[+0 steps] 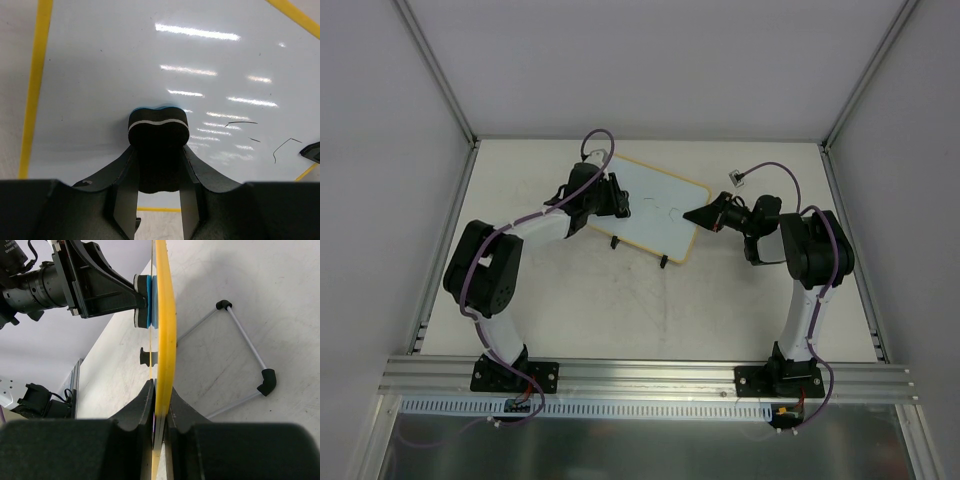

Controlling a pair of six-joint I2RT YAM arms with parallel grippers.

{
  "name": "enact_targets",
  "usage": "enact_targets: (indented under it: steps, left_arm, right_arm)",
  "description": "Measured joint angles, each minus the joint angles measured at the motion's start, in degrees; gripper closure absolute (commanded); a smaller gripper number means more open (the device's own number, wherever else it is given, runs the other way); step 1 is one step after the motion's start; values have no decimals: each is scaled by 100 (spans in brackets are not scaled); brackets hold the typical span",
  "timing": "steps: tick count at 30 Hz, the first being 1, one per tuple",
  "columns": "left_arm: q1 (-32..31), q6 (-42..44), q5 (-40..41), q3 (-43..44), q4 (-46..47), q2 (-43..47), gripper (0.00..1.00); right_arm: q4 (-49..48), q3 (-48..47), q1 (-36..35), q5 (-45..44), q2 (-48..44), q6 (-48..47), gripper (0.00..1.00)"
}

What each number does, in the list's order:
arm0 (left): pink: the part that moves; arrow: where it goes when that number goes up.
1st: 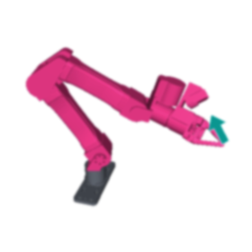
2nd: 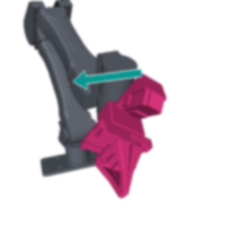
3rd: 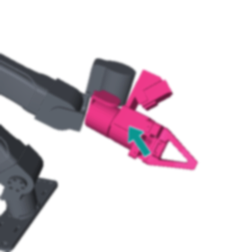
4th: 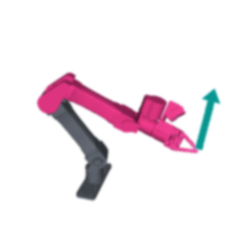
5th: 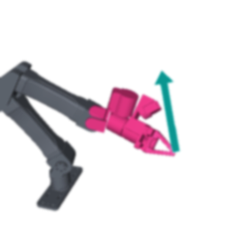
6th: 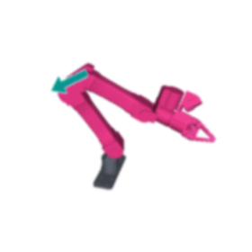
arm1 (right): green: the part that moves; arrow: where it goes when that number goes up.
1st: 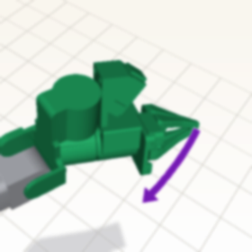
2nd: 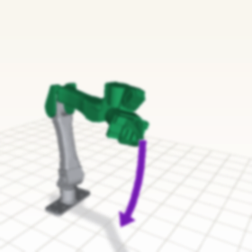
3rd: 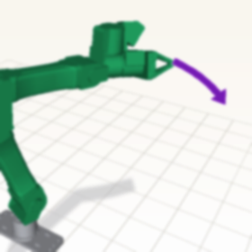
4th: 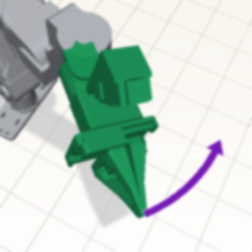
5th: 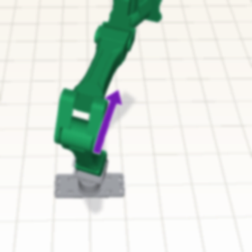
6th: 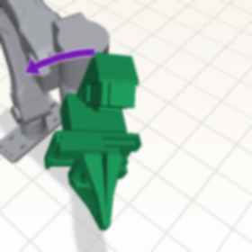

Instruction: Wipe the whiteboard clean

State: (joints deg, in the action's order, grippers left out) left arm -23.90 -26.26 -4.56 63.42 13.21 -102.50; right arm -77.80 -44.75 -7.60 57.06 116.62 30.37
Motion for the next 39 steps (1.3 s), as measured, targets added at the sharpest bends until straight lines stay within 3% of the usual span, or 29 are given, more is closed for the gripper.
enact_targets:
  steps: [9,17,25,39]
  left_arm:
    - [-334,-15,400,-85,164,42,100]
    - [-1349,-35,710,144,153,-155,100]
    - [-1845,-111,511,363,168,-393,100]
    - [-1963,-109,-385,619,404,-702,100]
  right_arm:
    - [0,2,9,35,0,0,100]
    - [2,4,17,37,0,-2,100]
    - [0,4,17,33,0,-9,99]
    - [2,4,22,26,0,-13,100]
